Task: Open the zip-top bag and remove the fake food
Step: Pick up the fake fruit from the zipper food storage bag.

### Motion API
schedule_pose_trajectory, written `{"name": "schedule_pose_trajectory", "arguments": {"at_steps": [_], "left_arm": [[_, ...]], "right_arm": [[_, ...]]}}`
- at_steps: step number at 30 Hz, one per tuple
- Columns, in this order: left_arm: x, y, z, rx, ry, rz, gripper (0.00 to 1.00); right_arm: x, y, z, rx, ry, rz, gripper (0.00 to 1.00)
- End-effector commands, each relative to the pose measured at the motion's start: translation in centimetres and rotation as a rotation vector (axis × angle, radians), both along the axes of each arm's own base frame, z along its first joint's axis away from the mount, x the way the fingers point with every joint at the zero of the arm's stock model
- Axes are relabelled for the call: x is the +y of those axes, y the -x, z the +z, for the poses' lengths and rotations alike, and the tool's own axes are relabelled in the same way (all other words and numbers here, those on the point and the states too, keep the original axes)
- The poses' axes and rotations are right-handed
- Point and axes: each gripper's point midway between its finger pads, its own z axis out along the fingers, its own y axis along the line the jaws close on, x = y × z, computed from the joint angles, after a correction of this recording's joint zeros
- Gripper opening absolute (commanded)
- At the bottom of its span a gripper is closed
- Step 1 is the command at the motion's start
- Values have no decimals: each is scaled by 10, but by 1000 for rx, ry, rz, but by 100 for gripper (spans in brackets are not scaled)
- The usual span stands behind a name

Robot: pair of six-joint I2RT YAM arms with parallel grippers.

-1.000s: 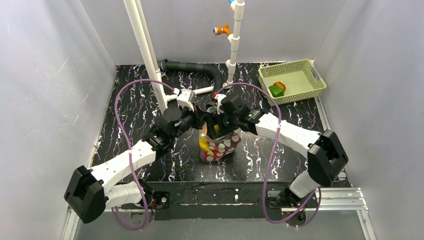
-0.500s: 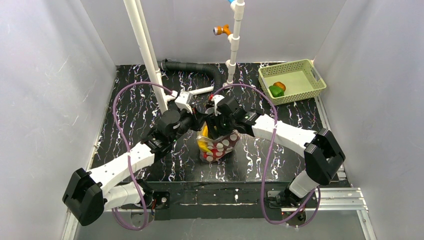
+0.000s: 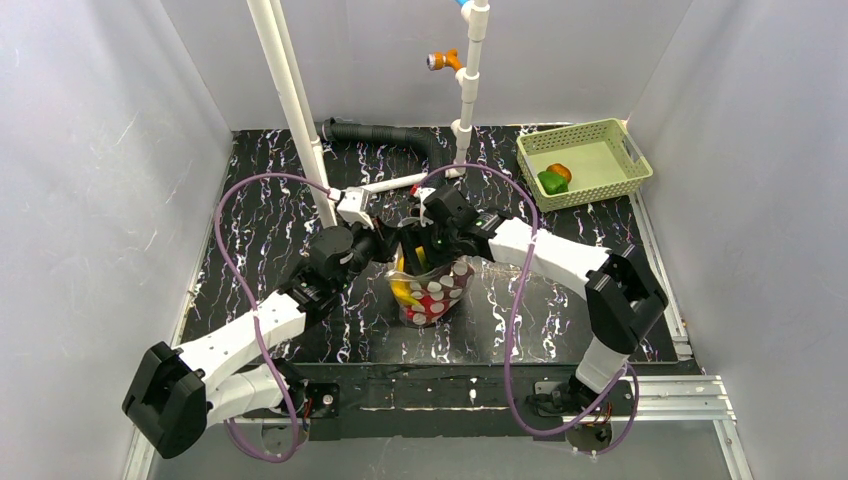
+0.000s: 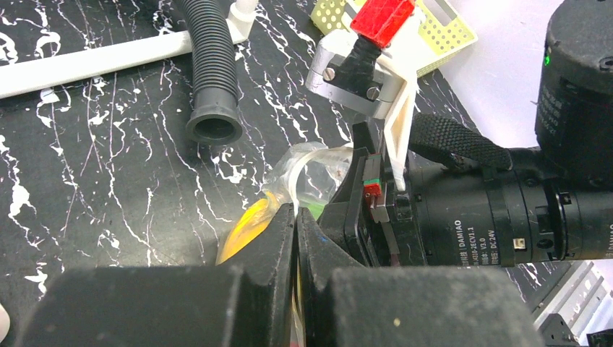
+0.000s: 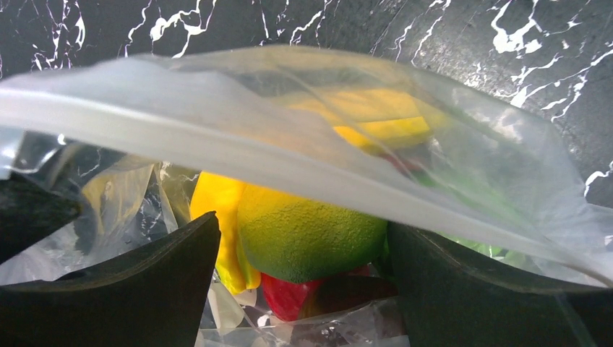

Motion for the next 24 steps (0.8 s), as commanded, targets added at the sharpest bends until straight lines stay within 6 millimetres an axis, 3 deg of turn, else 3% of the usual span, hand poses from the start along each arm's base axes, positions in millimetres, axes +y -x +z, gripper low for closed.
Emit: {"name": "schedule_pose_trajectory", "arguments": {"at_steps": [1, 7, 13, 17, 21, 24], "left_arm": [[-41, 43, 56, -102, 188, -259, 0], [-48, 45, 59, -98, 217, -289, 0], [-47, 44, 60, -92, 253, -274, 0], [-50, 44, 59, -82, 268, -281, 0], [-47, 45, 56, -82, 252, -272, 0], [-40, 43, 50, -78, 216, -238, 0]], "right_arm": [[15, -24, 2, -4, -40, -116, 94], [8, -42, -16, -44, 47, -180, 95], [10, -45, -29, -45, 68, -185, 90], [17, -49, -28, -43, 55, -178, 90], [19, -43, -25, -45, 34, -137, 77], [18, -35, -13, -71, -2, -77, 78]]}}
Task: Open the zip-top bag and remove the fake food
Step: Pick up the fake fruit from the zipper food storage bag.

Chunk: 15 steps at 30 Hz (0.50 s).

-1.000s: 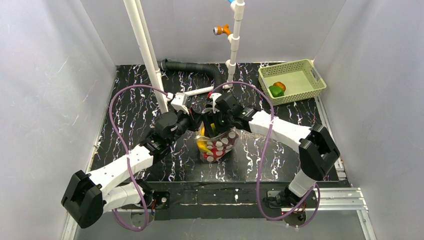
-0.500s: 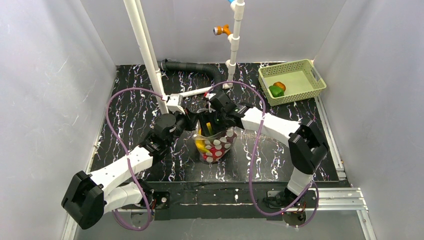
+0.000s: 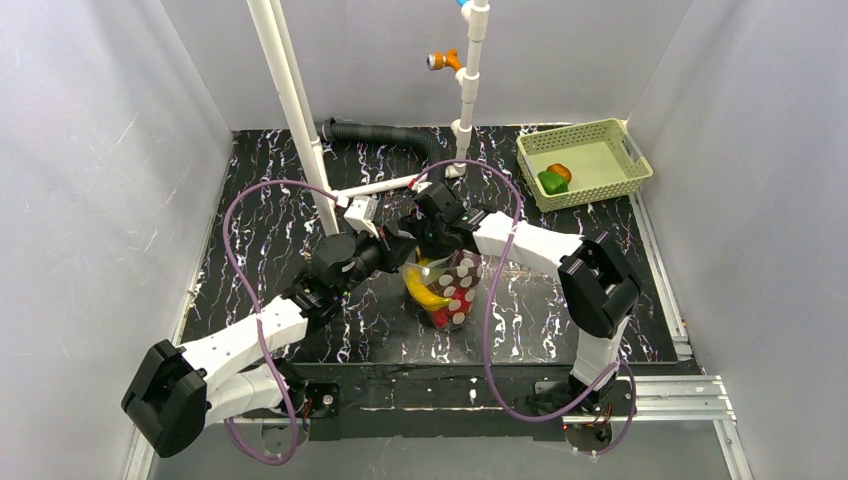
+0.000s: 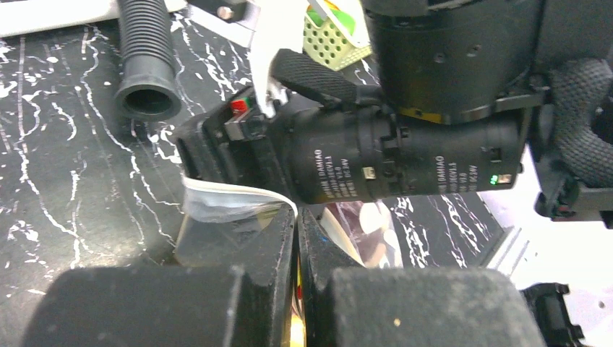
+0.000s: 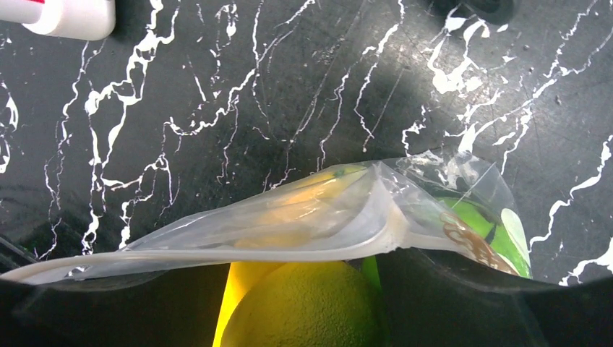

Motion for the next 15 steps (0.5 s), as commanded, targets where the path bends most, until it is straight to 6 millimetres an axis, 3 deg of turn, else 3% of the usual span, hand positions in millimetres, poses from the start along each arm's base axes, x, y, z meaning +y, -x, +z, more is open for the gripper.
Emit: {"name": "schedule_pose_trajectory", "arguments": {"at_steps": [1, 11, 15], "left_arm": [[-15, 19, 53, -120, 112, -105, 0], [8, 8, 27, -73, 11, 26, 0], [12, 8, 25, -74, -10, 37, 0]], "right_arm": [[9, 3, 20, -73, -70, 69, 79], [4, 35, 61, -139, -157, 278, 89], [-1, 37, 61, -152, -133, 300, 87]]}}
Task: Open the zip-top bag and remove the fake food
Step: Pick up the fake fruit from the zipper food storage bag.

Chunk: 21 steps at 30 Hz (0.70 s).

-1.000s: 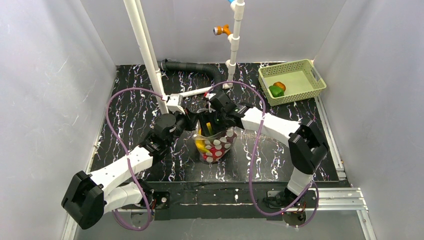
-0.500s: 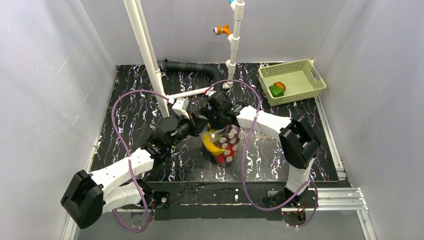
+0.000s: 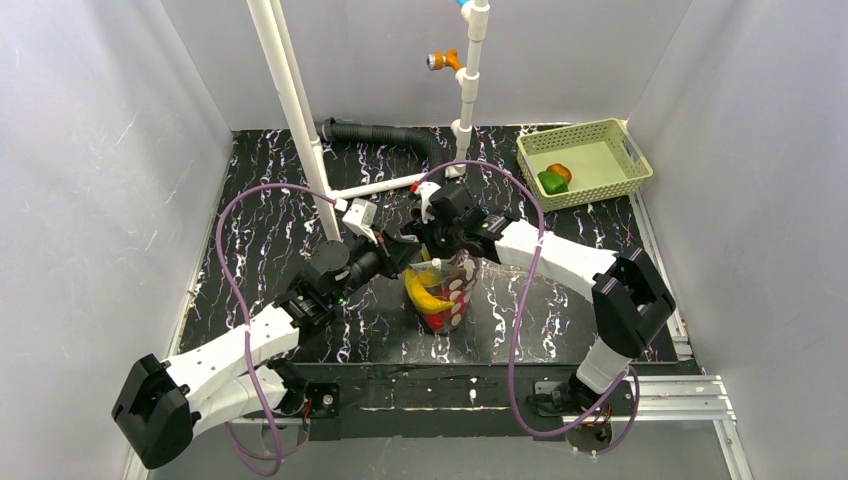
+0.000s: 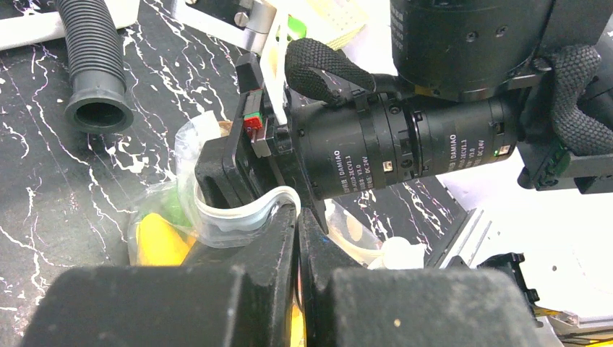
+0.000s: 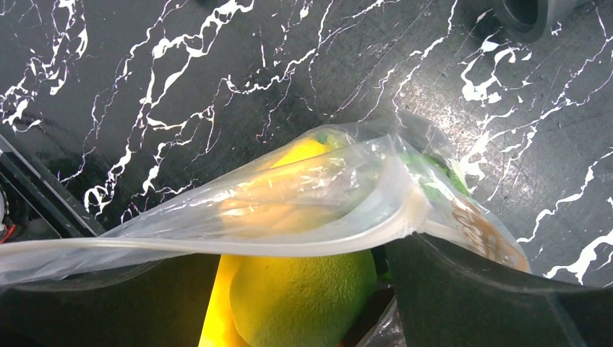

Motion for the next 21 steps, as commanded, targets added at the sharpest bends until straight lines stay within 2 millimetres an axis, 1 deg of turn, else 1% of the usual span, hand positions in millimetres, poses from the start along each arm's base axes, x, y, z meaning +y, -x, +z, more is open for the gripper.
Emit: {"name": "schedule_pose_trajectory", "arguments": {"at_steps": [1, 4, 6, 8, 11, 13, 16, 19, 21], "left_arm": [[14, -10, 4, -31, -35, 75, 0], [12, -9, 7, -36, -31, 63, 0], [13, -9, 9, -39, -36, 63, 0], [15, -8, 8, -43, -42, 69, 0], [18, -9, 7, -46, -54, 79, 0], [19, -9, 6, -44, -64, 81, 0], [19, -9, 6, -48, -67, 82, 0], [18, -10, 7, -50, -69, 79, 0], [18, -10, 8, -53, -69, 79, 0]], "right_arm": [[4, 11, 21, -56, -40, 104, 87], [2, 12, 7, -32, -8, 103, 84], [2, 11, 5, -27, 6, 104, 83], [3, 8, 9, -34, 11, 102, 83], [1, 7, 15, -46, 18, 107, 86], [0, 9, 19, -54, 17, 117, 88], [-3, 15, 23, -44, 15, 132, 89], [-7, 24, 19, -7, 17, 145, 86], [-9, 27, 15, 11, 26, 141, 81]]}}
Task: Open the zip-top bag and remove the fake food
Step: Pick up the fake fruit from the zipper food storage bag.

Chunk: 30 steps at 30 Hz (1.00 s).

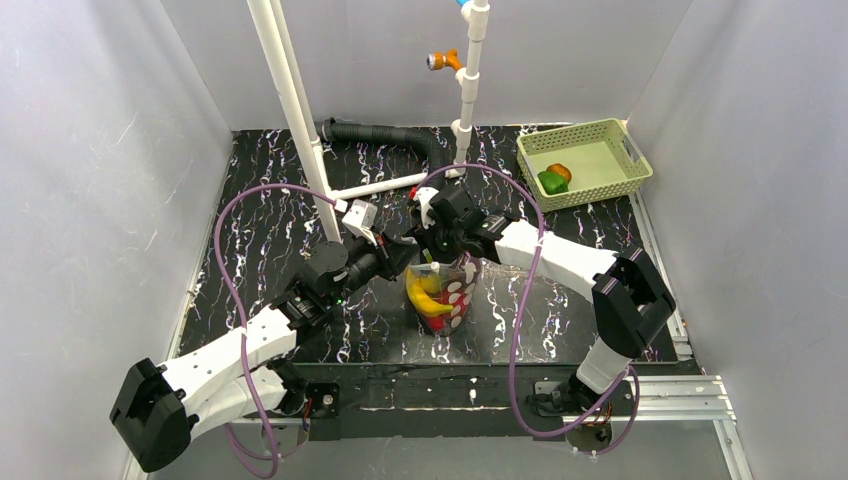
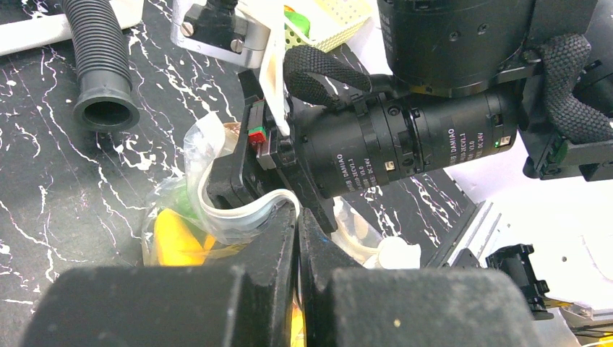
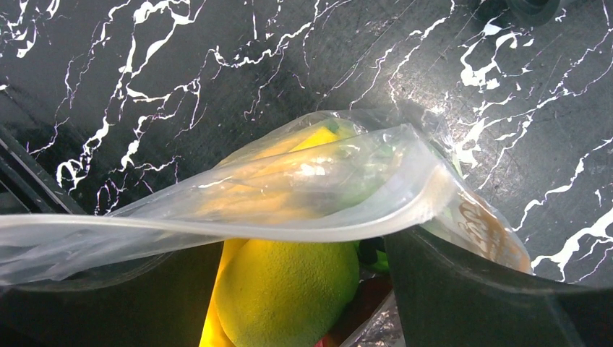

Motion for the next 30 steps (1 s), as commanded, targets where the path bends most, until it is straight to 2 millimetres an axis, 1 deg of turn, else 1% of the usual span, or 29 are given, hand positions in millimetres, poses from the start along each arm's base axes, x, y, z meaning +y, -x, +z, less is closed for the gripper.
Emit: {"name": "schedule_pose_trajectory", "arguments": {"at_steps": [1, 4, 7, 14, 17, 19, 21, 25, 27, 29, 30], "left_arm": [[15, -14, 7, -37, -37, 86, 0], [15, -14, 9, -42, -41, 84, 0], [15, -14, 11, -48, -43, 86, 0], [15, -16, 12, -56, -48, 88, 0], [14, -17, 12, -59, -47, 89, 0], [14, -17, 13, -59, -48, 87, 0], [15, -16, 13, -62, -52, 90, 0], [17, -16, 14, -66, -54, 96, 0], [17, -16, 13, -66, -54, 93, 0], [16, -16, 12, -64, -53, 90, 0], [15, -16, 11, -63, -53, 88, 0]], "right_arm": [[0, 19, 21, 25, -28, 66, 81], [0, 18, 24, 33, -22, 56, 83], [0, 22, 26, 57, -14, 61, 85], [-10, 29, 21, 81, 29, 72, 85], [-12, 32, 13, 95, 45, 77, 85], [-11, 33, 11, 102, 47, 83, 83], [-10, 34, 12, 106, 49, 93, 76], [-6, 34, 21, 98, 22, 113, 48], [-4, 33, 30, 78, 4, 119, 36], [-3, 31, 43, 56, -22, 125, 31], [-2, 30, 50, 46, -38, 127, 31]]}}
